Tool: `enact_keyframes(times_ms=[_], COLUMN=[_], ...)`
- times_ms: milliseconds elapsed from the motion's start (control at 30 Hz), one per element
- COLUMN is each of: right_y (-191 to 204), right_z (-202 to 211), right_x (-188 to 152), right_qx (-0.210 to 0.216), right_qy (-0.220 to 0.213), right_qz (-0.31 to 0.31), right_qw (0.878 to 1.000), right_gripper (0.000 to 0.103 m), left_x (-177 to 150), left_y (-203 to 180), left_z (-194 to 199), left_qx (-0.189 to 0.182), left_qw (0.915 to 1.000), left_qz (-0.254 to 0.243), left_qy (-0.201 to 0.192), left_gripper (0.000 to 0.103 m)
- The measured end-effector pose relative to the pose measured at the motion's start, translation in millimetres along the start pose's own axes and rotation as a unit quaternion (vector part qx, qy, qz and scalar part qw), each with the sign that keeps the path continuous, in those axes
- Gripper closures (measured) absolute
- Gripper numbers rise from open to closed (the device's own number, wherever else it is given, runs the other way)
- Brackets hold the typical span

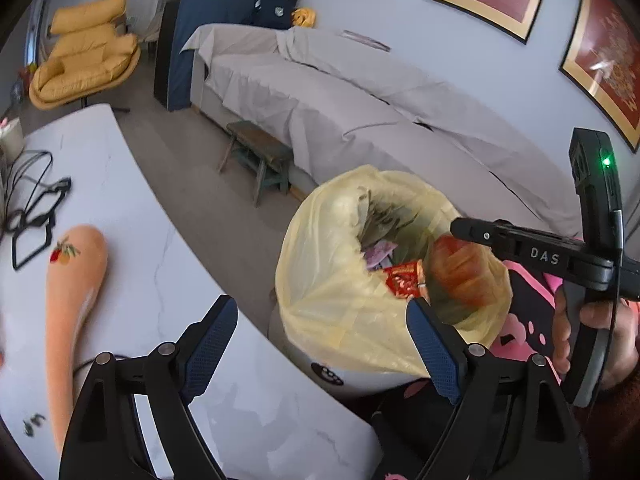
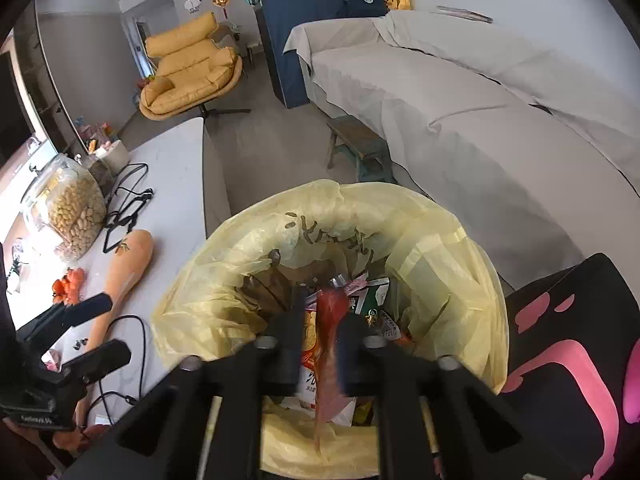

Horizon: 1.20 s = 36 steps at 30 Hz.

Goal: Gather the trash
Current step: 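Carry the pink packet and red pouch over the yellow bin and release both, then move both open grippers back over the table toward the remaining wrappers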

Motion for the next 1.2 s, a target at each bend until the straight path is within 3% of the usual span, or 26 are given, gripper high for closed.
enact_keyframes(times_ms=[33, 67, 267, 633, 833, 1000, 1200], right_y=[-1, -2, -23, -114, -172, -227, -278], right_z=[2, 6, 38, 147, 229, 290, 336], right_x=[0, 1, -4, -63, -120, -181, -255], right_qx=[-0.003, -0.007, -0.026, -0.091, -0.171, -0.256, -0.318], right_qy=[-0.009, -0.023, -0.044, -0.107, -0.158, -0.176, -0.175], right_qz=[-0.001, -0.003, -0.01, -0.09, -0.125, -0.16, -0.211], right_qw=[1.0, 1.0, 0.999, 0.986, 0.964, 0.937, 0.908], right_gripper=[0.051, 0.041, 0.041, 0.026, 0.014, 0.01, 0.004], left_x=[-3, -5, -6, 3, 8, 2, -26], left_y=[1, 2, -8, -93, -161, -220, -309], left_z=[-3, -4, -1, 13, 29, 30, 25], left_qx=[0.0, -0.001, -0.003, -0.029, -0.059, -0.099, -0.197], left_qw=[1.0, 0.9999, 0.9999, 0.9956, 0.9864, 0.9758, 0.9485], left_qz=[0.004, 0.007, 0.008, -0.089, -0.153, -0.195, -0.247], left_qy=[0.005, 0.008, 0.007, -0.002, -0.016, -0.01, 0.01], left_gripper=[0.017, 0.017, 0.017, 0.017, 0.017, 0.015, 0.015])
Point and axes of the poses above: each gripper's, at about its wrist camera, not at the fingertips, and z roughly against the way its jaws point, y to its left, x to its top, the point moved 8 cm from there along -z, roughly the way its jaws point, and after that the axes turned 13 degrees about -z, right-handed, at the moved point
